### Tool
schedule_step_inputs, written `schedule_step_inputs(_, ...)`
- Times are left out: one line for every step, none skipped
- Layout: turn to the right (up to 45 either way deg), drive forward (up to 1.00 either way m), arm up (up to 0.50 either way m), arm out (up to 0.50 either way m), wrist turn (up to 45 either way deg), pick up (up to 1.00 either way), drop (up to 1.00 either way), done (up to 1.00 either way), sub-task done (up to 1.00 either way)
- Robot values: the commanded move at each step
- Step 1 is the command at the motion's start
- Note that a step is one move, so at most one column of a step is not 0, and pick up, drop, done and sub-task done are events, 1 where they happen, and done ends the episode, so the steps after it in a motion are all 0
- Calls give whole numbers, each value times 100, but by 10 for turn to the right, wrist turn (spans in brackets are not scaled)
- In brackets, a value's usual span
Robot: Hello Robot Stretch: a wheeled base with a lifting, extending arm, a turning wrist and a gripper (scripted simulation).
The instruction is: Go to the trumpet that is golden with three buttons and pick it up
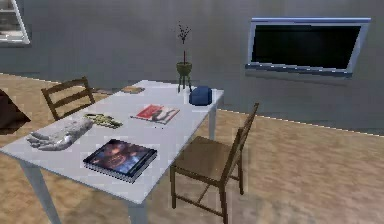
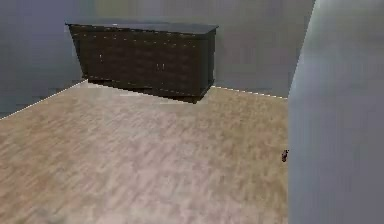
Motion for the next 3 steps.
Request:
schedule_step_inputs(210, 0, 0, 0, 0, 0, 0, 0, 0)
schedule_step_inputs(0, 10, 0, 0, 0, 0, 0, 0, 0)
schedule_step_inputs(240, 0, 0, 0, 0, 0, 0, 0, 0)
